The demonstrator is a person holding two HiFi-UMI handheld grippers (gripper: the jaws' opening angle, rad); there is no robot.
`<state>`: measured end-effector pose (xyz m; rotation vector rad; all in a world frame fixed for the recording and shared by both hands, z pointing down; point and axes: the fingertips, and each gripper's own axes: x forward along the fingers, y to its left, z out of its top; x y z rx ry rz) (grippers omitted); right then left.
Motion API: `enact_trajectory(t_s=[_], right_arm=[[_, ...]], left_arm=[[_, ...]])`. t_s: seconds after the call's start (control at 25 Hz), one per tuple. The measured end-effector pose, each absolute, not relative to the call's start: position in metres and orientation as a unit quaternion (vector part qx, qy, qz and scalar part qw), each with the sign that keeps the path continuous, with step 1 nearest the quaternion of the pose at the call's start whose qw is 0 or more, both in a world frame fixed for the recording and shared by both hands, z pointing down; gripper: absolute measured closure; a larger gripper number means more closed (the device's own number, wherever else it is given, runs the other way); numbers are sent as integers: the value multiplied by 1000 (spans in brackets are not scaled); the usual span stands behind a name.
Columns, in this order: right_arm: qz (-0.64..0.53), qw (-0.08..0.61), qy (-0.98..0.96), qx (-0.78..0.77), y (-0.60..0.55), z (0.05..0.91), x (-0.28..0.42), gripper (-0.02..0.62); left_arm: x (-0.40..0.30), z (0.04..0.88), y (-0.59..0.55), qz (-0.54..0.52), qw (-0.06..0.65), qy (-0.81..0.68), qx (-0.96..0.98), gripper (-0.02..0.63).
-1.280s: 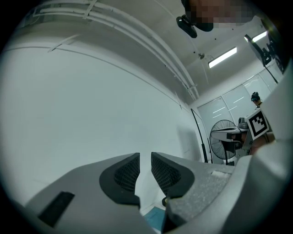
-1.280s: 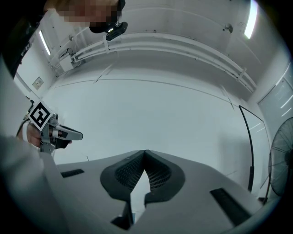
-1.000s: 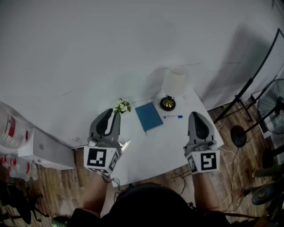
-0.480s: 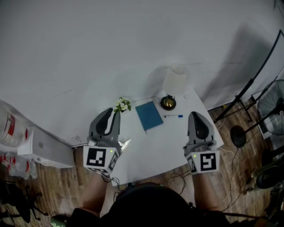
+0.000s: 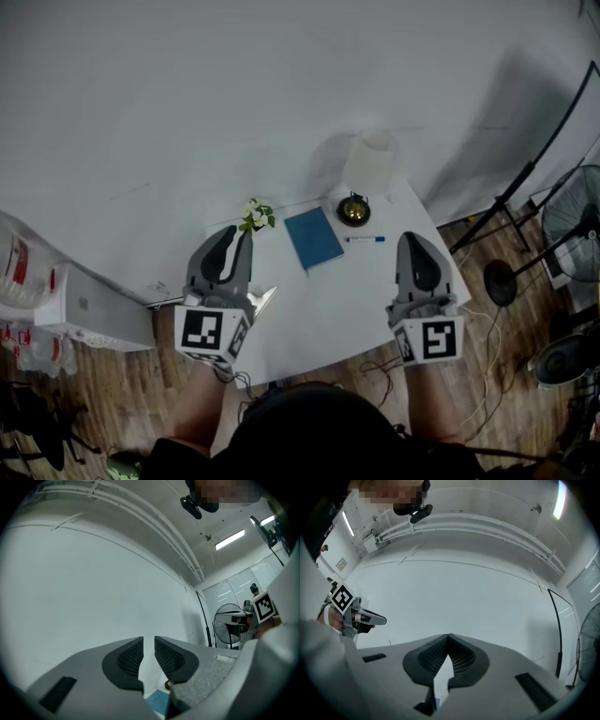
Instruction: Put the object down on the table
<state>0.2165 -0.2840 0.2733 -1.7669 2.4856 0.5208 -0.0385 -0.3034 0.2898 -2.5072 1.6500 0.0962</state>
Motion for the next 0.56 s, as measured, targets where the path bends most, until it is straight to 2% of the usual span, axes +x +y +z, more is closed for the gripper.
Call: enact_trajectory(t_s=[0.56], right_arm=[[168, 14, 799, -576, -280, 274, 203, 592]], left_arm=[[-52, 297, -302, 35, 60, 545, -836, 534]])
